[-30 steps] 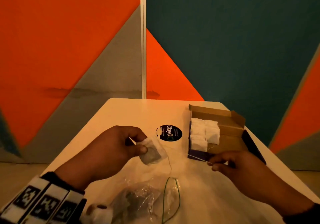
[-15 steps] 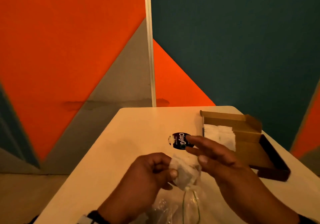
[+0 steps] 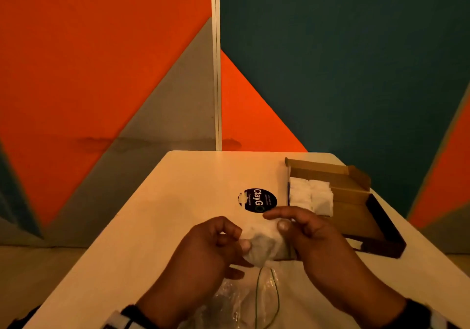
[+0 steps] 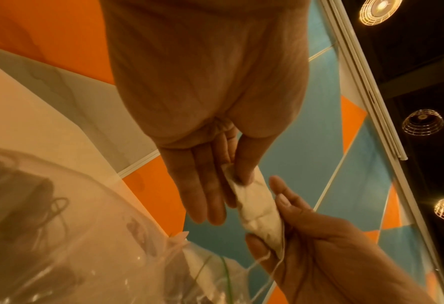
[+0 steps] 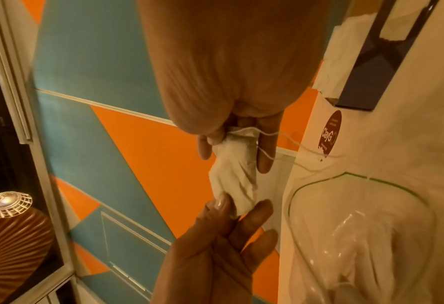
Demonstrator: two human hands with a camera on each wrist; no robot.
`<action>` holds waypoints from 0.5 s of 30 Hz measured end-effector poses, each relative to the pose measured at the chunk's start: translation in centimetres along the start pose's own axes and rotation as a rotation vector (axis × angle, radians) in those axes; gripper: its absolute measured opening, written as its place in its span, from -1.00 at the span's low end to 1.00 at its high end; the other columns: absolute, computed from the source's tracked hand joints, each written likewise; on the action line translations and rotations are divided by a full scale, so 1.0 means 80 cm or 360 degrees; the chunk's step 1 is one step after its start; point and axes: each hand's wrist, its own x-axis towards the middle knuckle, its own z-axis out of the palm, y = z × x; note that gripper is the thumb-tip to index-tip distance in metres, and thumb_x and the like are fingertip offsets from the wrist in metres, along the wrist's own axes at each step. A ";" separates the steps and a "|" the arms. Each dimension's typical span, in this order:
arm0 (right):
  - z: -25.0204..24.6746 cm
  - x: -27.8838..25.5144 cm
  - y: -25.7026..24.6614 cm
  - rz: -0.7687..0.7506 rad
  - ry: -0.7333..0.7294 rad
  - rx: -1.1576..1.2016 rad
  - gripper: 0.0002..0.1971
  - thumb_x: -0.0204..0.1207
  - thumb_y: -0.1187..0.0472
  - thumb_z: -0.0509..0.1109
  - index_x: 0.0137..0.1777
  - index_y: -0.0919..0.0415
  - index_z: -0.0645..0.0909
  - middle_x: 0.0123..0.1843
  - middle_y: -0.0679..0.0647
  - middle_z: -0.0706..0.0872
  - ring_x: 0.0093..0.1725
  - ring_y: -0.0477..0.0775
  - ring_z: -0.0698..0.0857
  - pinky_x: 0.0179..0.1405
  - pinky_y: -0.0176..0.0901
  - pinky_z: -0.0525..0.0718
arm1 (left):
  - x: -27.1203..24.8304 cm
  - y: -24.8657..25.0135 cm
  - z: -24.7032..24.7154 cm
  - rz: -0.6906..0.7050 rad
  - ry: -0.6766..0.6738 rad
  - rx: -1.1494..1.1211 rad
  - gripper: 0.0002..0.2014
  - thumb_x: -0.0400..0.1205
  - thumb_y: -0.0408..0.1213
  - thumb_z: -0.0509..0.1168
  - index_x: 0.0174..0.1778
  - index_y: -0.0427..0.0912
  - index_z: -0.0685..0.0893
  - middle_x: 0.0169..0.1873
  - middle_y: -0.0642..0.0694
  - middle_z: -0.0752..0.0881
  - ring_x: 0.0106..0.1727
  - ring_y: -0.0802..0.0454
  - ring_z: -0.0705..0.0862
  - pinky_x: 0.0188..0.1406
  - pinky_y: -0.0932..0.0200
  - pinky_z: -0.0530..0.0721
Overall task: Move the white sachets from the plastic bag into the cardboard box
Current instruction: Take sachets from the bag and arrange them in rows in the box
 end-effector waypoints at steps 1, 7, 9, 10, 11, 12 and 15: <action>-0.002 0.000 0.000 0.0009 0.0003 -0.0004 -0.65 0.68 0.29 0.24 -0.12 -0.08 0.81 -0.02 -0.38 0.77 -0.01 -0.30 0.75 -0.16 -0.19 0.82 | 0.000 0.000 -0.001 0.0027 0.0009 0.0064 -0.89 0.60 -0.42 0.44 -0.06 -0.33 0.64 -0.30 -0.29 0.82 -0.21 -0.21 0.85 -0.14 -0.19 0.80; -0.019 -0.002 0.001 0.0230 -0.0104 -0.0076 -0.68 0.71 0.26 0.21 -0.10 0.09 0.80 0.09 -0.02 0.79 0.00 0.16 0.80 -0.14 0.12 0.84 | -0.001 0.004 -0.004 0.0185 0.0004 0.0301 -0.94 0.61 -0.40 0.43 -0.08 -0.28 0.68 -0.30 -0.28 0.82 -0.28 -0.16 0.82 -0.18 -0.17 0.80; -0.023 -0.004 -0.001 0.0278 -0.0212 -0.0068 -0.72 0.69 0.18 0.25 -0.06 0.08 0.82 0.03 0.01 0.83 0.00 0.16 0.82 -0.07 0.14 0.84 | -0.001 0.005 -0.003 0.0217 -0.0004 0.0356 -0.94 0.61 -0.38 0.44 -0.08 -0.26 0.69 -0.30 -0.26 0.83 -0.28 -0.16 0.82 -0.18 -0.16 0.81; -0.024 -0.005 -0.002 0.0280 -0.0255 -0.0084 -0.74 0.66 0.12 0.27 -0.03 0.06 0.82 0.02 -0.01 0.84 0.00 0.13 0.82 -0.04 0.13 0.83 | -0.001 0.007 -0.002 0.0232 -0.0007 0.0378 -0.94 0.61 -0.38 0.44 -0.07 -0.25 0.69 -0.30 -0.25 0.83 -0.29 -0.15 0.82 -0.18 -0.16 0.81; -0.025 -0.007 -0.002 0.0269 -0.0280 -0.0128 -0.76 0.64 0.07 0.30 -0.02 0.05 0.82 0.01 -0.03 0.85 0.00 0.09 0.82 -0.02 0.10 0.83 | -0.001 0.008 0.000 0.0240 -0.0009 0.0396 -0.95 0.61 -0.38 0.44 -0.07 -0.25 0.70 -0.30 -0.25 0.83 -0.30 -0.14 0.81 -0.18 -0.16 0.80; -0.026 -0.008 -0.002 0.0245 -0.0285 -0.0210 -0.78 0.61 0.05 0.34 -0.02 0.04 0.82 -0.01 -0.06 0.85 -0.01 0.05 0.82 -0.02 0.04 0.83 | -0.001 0.009 0.001 0.0245 -0.0012 0.0411 -0.95 0.61 -0.38 0.44 -0.07 -0.25 0.70 -0.30 -0.24 0.83 -0.31 -0.12 0.80 -0.18 -0.17 0.80; -0.027 -0.010 -0.002 0.0166 -0.0216 -0.0530 -0.84 0.58 0.03 0.40 -0.11 -0.06 0.82 -0.12 -0.20 0.84 -0.08 -0.14 0.78 -0.09 -0.22 0.75 | -0.001 0.011 0.002 0.0276 -0.0048 0.0457 -0.95 0.61 -0.38 0.43 -0.05 -0.24 0.70 -0.29 -0.27 0.82 -0.35 -0.09 0.77 -0.16 -0.21 0.77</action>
